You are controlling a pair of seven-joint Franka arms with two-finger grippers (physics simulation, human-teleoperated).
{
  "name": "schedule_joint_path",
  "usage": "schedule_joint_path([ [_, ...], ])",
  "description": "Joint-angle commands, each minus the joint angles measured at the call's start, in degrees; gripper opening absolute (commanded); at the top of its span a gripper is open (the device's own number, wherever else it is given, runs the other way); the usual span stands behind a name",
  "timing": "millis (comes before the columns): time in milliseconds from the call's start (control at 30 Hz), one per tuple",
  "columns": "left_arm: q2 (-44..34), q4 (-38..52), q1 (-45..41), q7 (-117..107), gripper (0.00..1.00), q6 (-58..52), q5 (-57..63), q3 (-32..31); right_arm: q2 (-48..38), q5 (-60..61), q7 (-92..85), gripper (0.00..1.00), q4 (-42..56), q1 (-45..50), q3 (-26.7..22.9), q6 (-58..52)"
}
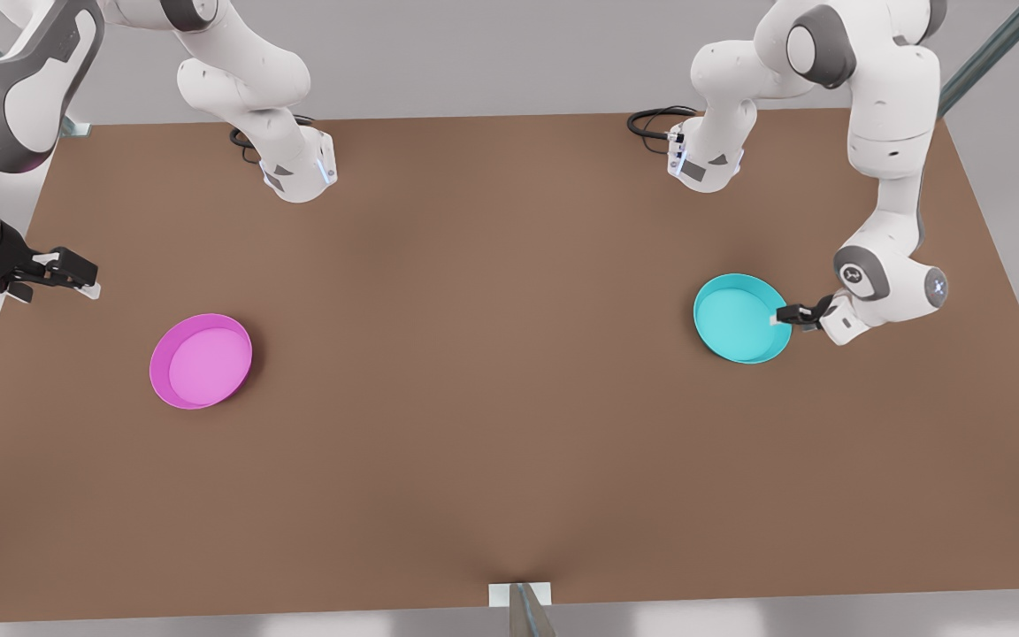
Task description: Flip the blue plate over with the left arm, and stack the pink plate on top of the blue plate with the right arm
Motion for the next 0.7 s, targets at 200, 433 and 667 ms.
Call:
schedule_joint_path([
  [200,0.58,0.01,-0.69,15.65,0.67,1.6,-0.09,-0.5,0.03,0.03,-0.74,1.0,-0.02,0.01,-0.06,-0.08],
  [433,1.29,0.45,-1.13,14.51,0.55,1.69,-0.09,-0.5,0.03,0.03,-0.74,1.0,-0.02,0.01,-0.06,-0.08],
  [667,1.99,0.54,-1.22,13.54,0.43,2.39,-0.36,-0.85,0.12,0.03,-1.0,1.0,-0.02,0.01,-0.15,0.01],
])
